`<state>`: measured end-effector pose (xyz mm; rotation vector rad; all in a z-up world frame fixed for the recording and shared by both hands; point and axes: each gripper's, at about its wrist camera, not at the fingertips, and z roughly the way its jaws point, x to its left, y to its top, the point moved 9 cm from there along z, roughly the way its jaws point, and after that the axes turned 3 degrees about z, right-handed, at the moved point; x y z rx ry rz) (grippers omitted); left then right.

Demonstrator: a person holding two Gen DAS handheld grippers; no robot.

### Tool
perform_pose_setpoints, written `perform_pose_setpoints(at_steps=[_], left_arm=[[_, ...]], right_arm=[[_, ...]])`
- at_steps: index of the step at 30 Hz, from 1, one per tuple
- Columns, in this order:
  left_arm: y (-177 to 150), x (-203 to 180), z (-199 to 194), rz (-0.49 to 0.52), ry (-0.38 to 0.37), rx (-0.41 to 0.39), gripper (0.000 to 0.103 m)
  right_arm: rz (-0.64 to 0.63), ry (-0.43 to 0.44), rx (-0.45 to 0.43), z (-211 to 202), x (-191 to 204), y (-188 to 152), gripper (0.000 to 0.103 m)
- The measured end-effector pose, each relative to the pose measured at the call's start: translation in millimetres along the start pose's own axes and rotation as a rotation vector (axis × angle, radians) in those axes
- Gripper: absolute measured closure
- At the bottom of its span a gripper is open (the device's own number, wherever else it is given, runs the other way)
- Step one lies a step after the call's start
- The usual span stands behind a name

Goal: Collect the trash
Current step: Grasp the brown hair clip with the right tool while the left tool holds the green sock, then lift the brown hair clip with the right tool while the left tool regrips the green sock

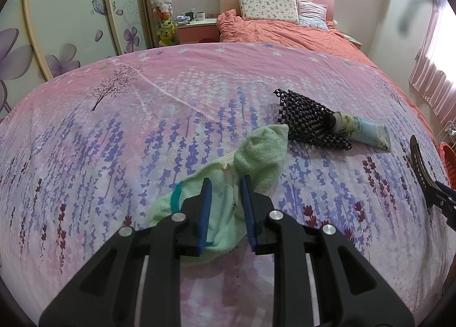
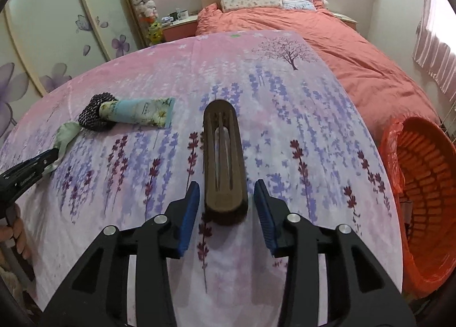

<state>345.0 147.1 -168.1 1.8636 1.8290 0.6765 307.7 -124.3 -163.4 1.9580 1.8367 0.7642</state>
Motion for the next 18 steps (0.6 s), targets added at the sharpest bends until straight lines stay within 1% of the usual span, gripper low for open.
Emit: perform_pose_setpoints(at_steps=[5,8,12,14,16,18], left_arm=[[-0.4,4.5,0.6,-0.009,0.001,0.001,0.077],[-0.7,7.2,0.8,-0.009,0.001,0.001,0.076],[-0.7,6.4,0.7,-0.009,0.002,0.001,0.076],[-0.8,8.1,0.4,-0.009,0.005,0.000,0.075],[-1.0,12.5,-0.5,-0.024,-0.010,-0.004,0.070],[-2.2,17.0,-2.6,-0.047,-0.041,-0.011,0.058]], right_arm=[[-0.012,-0.029,-0.019,8.1,2.0,9.8,0.062],[-0.034,-0.064,-0.043,11.4,1.8,11.4,0.070],[-0.042,-0.061,-0.043,8.9,-0.3,9.7,0.070],[-0.054,-0.080,-0.045,4.1,-3.2,3.9,0.070],[-0.041,-0.077,-0.046,0.0,-7.5,-1.0,0.070],[-0.015,-0.066,-0.046,-1.1,-11.4,-2.4,0.070]])
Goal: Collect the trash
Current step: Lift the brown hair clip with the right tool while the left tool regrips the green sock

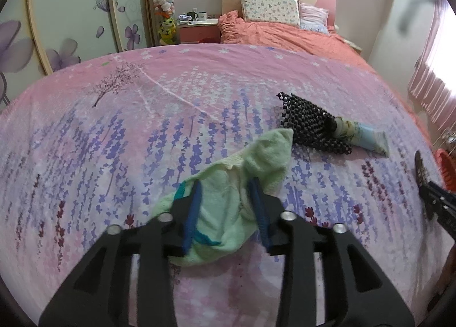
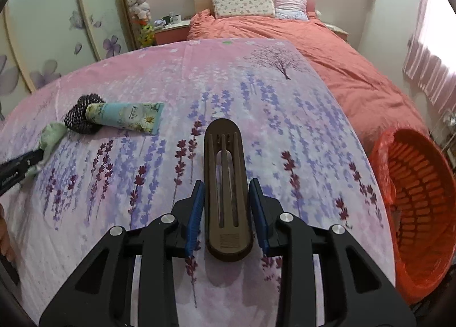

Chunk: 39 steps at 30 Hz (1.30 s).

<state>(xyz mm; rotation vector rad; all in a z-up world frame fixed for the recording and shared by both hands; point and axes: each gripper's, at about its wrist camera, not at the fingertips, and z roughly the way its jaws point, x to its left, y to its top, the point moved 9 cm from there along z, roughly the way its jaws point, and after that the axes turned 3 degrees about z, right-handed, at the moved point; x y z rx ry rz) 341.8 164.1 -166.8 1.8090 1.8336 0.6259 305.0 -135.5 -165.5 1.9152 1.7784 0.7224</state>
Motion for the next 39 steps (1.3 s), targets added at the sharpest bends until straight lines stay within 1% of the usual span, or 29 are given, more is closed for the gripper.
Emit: perform_pose_setpoints(at_steps=[2,4,6,8,10,12,15,19,23,25,26,27,29,31,33,34,35,37,39], left_arm=[[-2.1,3.1,-4.7,-0.007,-0.016,-0.013,0.052],[-3.7,4.0,-12.0,0.007,-0.023,-0.034,0.047],[-5.7,3.7,-19.3,0.018,-0.029,-0.055,0.033],[-7.7,-0.5,-24.8,0.035,-0.039,-0.069,0.027],[-9.0,-9.4,-27.4,0.063,-0.046,-0.075,0.025],[-7.5,-16.9,-27.4,0.088,-0.034,-0.078,0.018],[-3.0,-28.1,-23.1,0.120,0.000,-0.076,0.011],[-0.1,-34.1,-7.0,0.163,0.063,-0.025,0.009],[5.2,-26.9,3.5,0.159,0.121,0.002,0.009],[5.5,-22.7,9.5,0.143,0.122,0.026,0.015],[5.3,-20.9,11.9,0.129,0.107,0.036,0.016],[5.3,-19.6,12.1,0.116,0.094,0.036,0.020],[5.8,-14.7,13.3,0.089,0.073,0.040,0.024],[5.7,-11.1,12.7,0.072,0.069,0.035,0.030],[5.8,-11.5,11.5,0.075,0.066,0.027,0.040],[5.3,-14.8,11.4,0.085,0.050,0.028,0.044],[5.1,-18.2,10.6,0.099,0.051,0.025,0.048],[3.4,-27.2,8.5,0.122,0.043,0.019,0.060],[3.6,-35.2,8.5,0.144,0.031,0.014,0.079]], right_arm=[[0.008,0.004,0.000,0.3,-1.0,0.7,0.070],[-0.003,-0.010,0.001,0.5,0.4,0.4,0.069],[-0.010,-0.018,0.000,0.4,1.5,0.6,0.069],[-0.005,-0.013,0.001,0.3,1.7,0.7,0.069],[-0.006,-0.013,0.001,0.4,2.1,0.8,0.069],[-0.005,-0.012,0.000,-0.9,1.5,-0.5,0.069],[-0.005,-0.012,0.000,-0.9,1.6,-0.5,0.069],[-0.004,-0.011,0.001,-1.1,1.7,-0.6,0.069],[-0.005,-0.012,0.000,-1.1,1.6,-0.5,0.069],[-0.005,-0.011,0.000,-1.2,1.6,-0.5,0.069],[-0.005,-0.011,0.000,-1.2,1.6,-0.5,0.069],[-0.004,-0.011,0.000,-1.2,1.7,-0.6,0.069],[-0.005,-0.012,0.000,-1.2,1.5,-0.5,0.069],[-0.005,-0.012,0.000,-1.3,1.5,-0.6,0.069],[-0.004,-0.011,0.000,-1.3,1.4,-0.6,0.069],[-0.003,-0.010,0.000,-1.2,1.6,-0.4,0.069],[-0.002,-0.008,0.000,-1.2,1.8,-0.3,0.069],[-0.001,-0.006,0.000,-1.4,1.7,-0.3,0.069],[-0.001,-0.007,0.000,-1.5,1.3,-0.2,0.070]])
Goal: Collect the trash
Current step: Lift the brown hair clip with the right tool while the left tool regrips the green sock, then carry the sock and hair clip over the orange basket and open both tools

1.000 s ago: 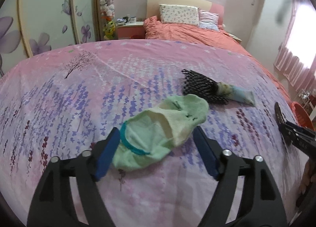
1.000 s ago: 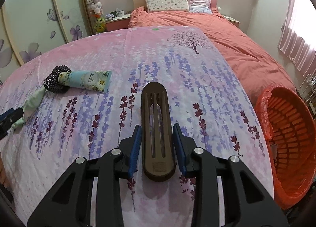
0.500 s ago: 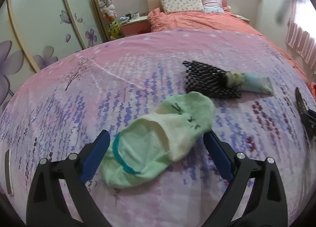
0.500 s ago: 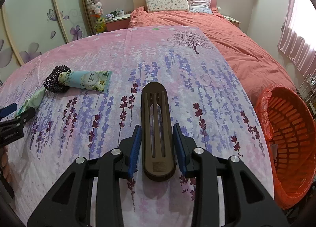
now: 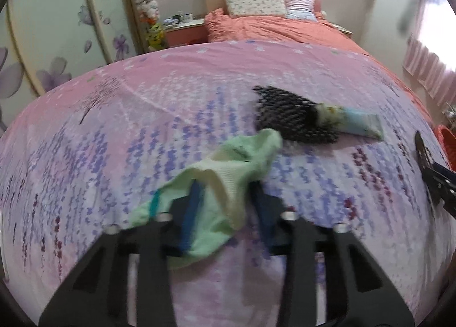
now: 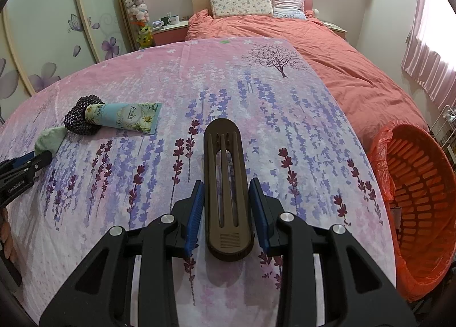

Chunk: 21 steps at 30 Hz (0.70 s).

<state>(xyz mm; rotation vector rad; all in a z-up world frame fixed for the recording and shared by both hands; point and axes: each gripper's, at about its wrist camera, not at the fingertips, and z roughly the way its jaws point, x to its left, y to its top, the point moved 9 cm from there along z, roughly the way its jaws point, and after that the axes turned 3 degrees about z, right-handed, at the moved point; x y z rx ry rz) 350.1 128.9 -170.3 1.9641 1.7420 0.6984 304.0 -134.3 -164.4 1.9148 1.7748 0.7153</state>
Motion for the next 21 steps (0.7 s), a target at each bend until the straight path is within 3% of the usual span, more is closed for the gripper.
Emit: perform_pose_setpoints(at_steps=[2,6,21], left_arm=[[1.9,-6.8,-0.5,0.030,0.009,-0.008,0.090],[2.9,-7.2,-4.9,0.002,-0.021,-0.024,0.098],[21.8,-12.6,-53.8,-0.024,-0.082,-0.122,0.098]], right_arm=[[0.004,0.005,-0.001,-0.4,-0.2,0.0,0.070],[0.007,0.015,-0.004,-3.4,-3.6,-1.7,0.070],[0.030,0.039,-0.050,-38.1,-12.1,-3.7,0.070]])
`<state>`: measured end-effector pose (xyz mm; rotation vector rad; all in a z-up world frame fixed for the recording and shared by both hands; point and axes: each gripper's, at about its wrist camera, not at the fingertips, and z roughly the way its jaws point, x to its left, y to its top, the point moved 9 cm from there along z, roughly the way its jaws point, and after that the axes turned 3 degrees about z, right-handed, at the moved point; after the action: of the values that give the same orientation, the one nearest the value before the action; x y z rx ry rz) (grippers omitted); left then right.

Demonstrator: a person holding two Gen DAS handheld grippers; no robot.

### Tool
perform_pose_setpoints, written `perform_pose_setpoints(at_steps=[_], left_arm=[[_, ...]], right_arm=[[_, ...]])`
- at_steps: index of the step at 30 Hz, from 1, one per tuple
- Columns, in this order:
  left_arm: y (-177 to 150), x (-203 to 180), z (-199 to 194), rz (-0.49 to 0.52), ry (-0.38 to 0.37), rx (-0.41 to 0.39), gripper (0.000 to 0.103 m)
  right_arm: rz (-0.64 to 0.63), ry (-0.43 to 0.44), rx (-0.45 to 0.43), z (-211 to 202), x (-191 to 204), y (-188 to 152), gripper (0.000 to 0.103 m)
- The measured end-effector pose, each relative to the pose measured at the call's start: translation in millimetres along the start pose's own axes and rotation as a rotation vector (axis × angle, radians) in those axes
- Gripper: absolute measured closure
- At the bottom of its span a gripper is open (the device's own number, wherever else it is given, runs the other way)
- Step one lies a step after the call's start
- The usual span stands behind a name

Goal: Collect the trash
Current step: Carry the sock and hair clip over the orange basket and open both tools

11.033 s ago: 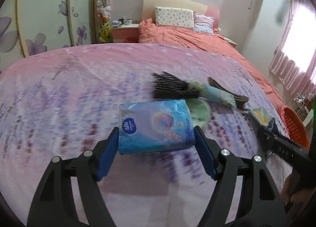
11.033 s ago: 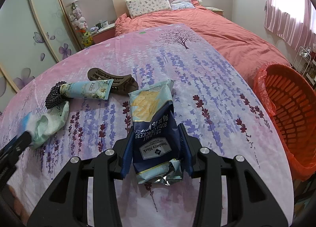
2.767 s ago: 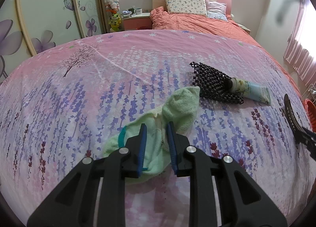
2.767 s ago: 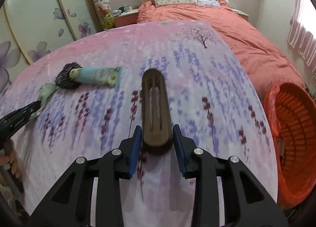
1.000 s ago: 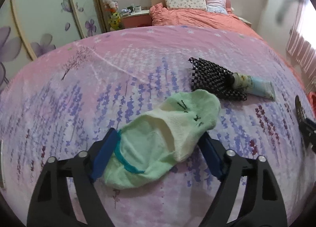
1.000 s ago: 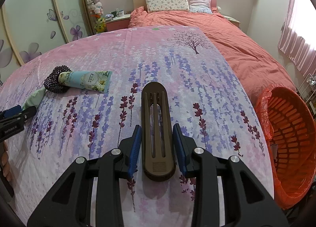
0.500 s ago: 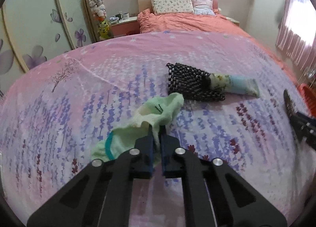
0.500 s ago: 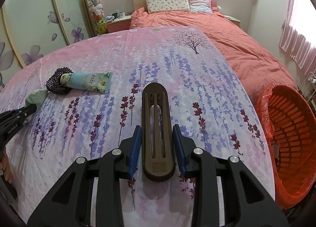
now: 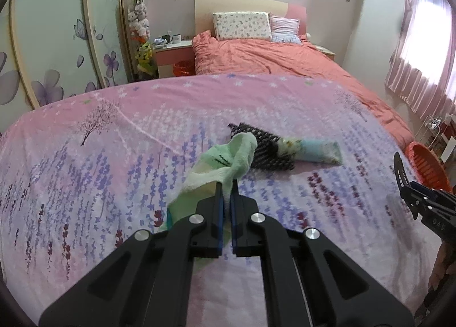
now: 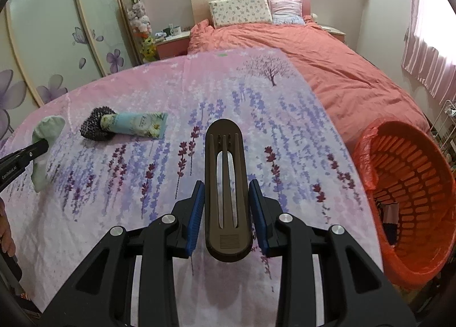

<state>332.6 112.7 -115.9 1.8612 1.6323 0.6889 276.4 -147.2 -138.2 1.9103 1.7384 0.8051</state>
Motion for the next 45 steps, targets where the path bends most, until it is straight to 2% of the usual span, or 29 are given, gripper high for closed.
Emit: perform_pose_setpoints(at_steps=[11,24,30,37,45], left_arm=[[23.7,-47.4,-39.0,0.050,-0.060,-0.071,0.098],[49.1,-141.9,-80.3,0.130,-0.203,-0.145,0.098],[56.0,-205.1,-88.8,0.171,-0.296,-0.158,0.098],[51.6,-292.6,-88.3,0.225,-0.423,-0.144,0.098],[46.0,-391.5,-83.2,0.290,-0.561,-0.117,0.098]], right_arm=[[0.012,0.004,-0.078,-45.9,-12.1,20.0,0.070],[0.056,-0.037,-0.181,-93.1,-52.4,33.3,0.070],[0.098,-0.087,-0.219,-109.4,-88.8,34.5,0.070],[0.192,-0.157,-0.248,-121.6,-152.6,31.9,0.070],[0.309,-0.184,-0.257,-122.3,-214.5,26.8,0.070]])
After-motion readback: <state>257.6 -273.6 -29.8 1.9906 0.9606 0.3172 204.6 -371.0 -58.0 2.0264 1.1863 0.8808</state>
